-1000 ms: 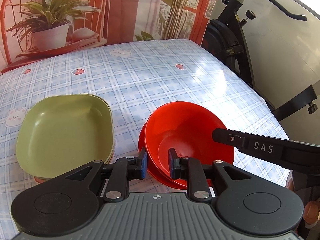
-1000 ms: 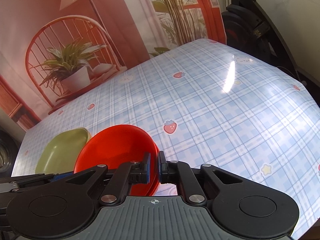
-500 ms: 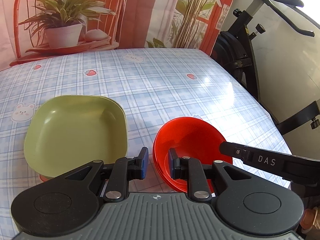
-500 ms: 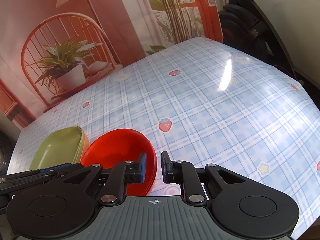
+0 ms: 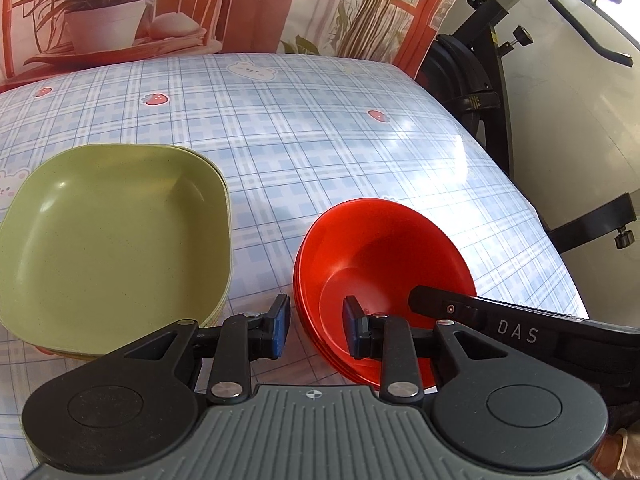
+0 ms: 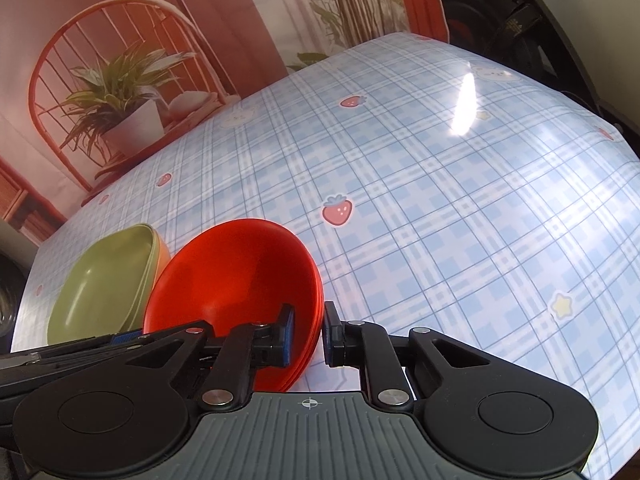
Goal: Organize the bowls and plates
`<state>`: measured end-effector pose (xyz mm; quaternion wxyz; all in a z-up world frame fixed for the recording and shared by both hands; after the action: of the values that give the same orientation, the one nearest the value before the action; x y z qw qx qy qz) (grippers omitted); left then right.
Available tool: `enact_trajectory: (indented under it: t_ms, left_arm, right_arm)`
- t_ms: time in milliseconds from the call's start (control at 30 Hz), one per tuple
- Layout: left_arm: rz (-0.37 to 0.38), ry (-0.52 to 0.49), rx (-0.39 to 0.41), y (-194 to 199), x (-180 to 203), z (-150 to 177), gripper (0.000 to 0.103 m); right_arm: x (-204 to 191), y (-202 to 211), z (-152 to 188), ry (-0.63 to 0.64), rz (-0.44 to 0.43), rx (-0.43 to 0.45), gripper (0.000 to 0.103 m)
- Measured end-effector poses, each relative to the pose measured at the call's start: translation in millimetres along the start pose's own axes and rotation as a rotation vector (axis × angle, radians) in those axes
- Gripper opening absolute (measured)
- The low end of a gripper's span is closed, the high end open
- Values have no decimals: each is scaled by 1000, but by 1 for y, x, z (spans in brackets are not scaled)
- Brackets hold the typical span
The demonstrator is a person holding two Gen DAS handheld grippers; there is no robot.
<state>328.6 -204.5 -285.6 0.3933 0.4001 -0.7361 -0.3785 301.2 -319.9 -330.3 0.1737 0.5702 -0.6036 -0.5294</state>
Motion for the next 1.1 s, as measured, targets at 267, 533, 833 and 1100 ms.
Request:
enact_trajectory:
  t_ms: [267,533,833,1100]
  left_arm:
    - [-6,-7,6,4,-2,-4,16]
    - [6,-62,54,38,11,-17,17]
    - [23,-113,141,86,26,-30,17]
    - [7,-108,171,110,18,-30,17]
  right_arm:
    - [0,-1,-1,-15,5,4,11]
    - [-8,29,-12,-28,3,71,10]
    - [-28,82,-26,0,3,179,10]
    - [-50,101,-29,47,-8,206,9]
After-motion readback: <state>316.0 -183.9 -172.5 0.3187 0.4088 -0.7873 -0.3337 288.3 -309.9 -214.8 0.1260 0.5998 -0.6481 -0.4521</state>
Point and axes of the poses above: each gripper's, at about its wrist camera, not at the fingertips, and y roughly against the way its jaws point, x to its right, z to its underside, the point moved 7 cm from there along -y, roughly the way its jaws point, and after that the axes turned 11 degrees about -x, right-handed, at the moved point
